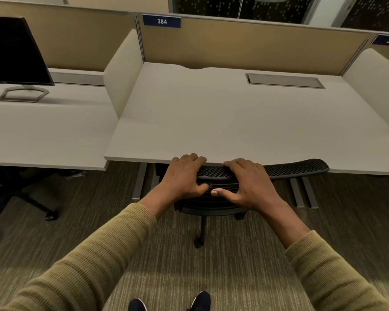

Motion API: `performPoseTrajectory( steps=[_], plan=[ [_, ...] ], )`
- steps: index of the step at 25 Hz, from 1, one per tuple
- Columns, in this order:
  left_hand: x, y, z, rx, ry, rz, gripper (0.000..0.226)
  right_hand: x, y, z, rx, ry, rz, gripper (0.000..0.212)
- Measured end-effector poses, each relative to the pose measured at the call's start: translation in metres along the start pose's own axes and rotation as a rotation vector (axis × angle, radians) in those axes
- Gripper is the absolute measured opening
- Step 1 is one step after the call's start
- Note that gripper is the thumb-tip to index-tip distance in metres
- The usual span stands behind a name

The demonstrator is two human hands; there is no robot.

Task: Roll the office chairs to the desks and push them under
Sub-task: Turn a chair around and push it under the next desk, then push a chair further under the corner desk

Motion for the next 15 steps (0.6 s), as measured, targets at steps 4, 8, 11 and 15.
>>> performPoseTrajectory(
  steps=[4, 8, 11, 15],
  plan=[
    [0.012, -0.012, -0.003, 0.025, 0.014, 0.044, 0.073, 0.003, -0.020, 0.000, -0.054, 0.021, 0.045, 0.087],
    [0.032, -0.028, -0.005, 0.050, 0.038, 0.084, 0.081, 0.004, -0.051, -0.010, -0.083, 0.022, 0.093, 0.085],
    [0.048, -0.044, -0.005, 0.069, 0.055, 0.108, 0.087, 0.005, -0.077, -0.022, -0.100, 0.023, 0.123, 0.081],
    [0.075, -0.073, -0.008, 0.049, 0.053, 0.130, 0.089, 0.005, -0.117, -0.038, -0.119, 0.044, 0.150, 0.075]
  ],
)
Point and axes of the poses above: each hand's wrist, its own x-axis away from the middle knuckle, its own z-axis out of the back of the hand, y = z × x, the point moved 9 cm from there along -x, towards the middle knuckle, and after that the axes turned 15 degrees about -x, right-handed, at the moved point
